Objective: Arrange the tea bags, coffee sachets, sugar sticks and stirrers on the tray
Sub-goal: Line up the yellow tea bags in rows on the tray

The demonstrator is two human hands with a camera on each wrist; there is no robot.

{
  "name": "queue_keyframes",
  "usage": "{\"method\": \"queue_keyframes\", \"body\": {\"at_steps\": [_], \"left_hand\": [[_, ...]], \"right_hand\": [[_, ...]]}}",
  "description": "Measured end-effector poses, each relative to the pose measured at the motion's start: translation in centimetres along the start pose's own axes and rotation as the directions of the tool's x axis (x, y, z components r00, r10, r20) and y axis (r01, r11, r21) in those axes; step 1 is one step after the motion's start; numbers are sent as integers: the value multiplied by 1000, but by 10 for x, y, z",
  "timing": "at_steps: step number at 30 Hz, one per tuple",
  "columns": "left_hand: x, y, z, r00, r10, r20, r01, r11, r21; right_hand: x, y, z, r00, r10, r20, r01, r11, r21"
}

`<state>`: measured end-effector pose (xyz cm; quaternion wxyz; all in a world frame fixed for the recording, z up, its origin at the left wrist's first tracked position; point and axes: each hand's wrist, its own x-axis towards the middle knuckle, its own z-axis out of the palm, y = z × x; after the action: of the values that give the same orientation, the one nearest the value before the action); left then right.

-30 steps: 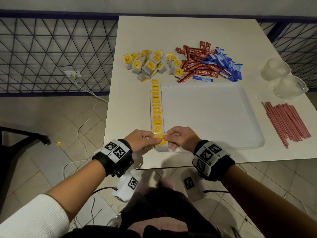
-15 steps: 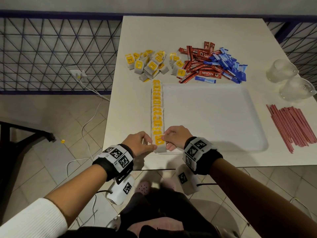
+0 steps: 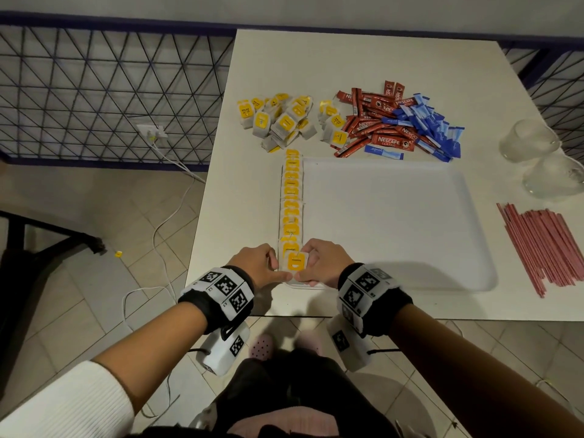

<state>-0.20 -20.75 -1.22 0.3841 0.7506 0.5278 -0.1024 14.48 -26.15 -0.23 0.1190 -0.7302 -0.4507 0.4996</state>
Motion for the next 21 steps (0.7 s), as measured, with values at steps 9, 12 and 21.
{"method": "queue_keyframes", "body": {"at_steps": [9, 12, 21], "left_hand": [[-5, -2, 3, 1000, -26, -7, 26, 1000, -12], [-8, -1, -8, 999, -45, -9, 44, 994, -97], [-8, 47, -82, 978, -42, 204, 193, 558, -807]], "right_hand": [[7, 5, 2, 999, -22, -46, 25, 998, 61], [6, 3, -6, 997, -27, -66, 33, 996, 83], [-6, -42, -67, 952, -304, -39, 306, 938, 162]]}}
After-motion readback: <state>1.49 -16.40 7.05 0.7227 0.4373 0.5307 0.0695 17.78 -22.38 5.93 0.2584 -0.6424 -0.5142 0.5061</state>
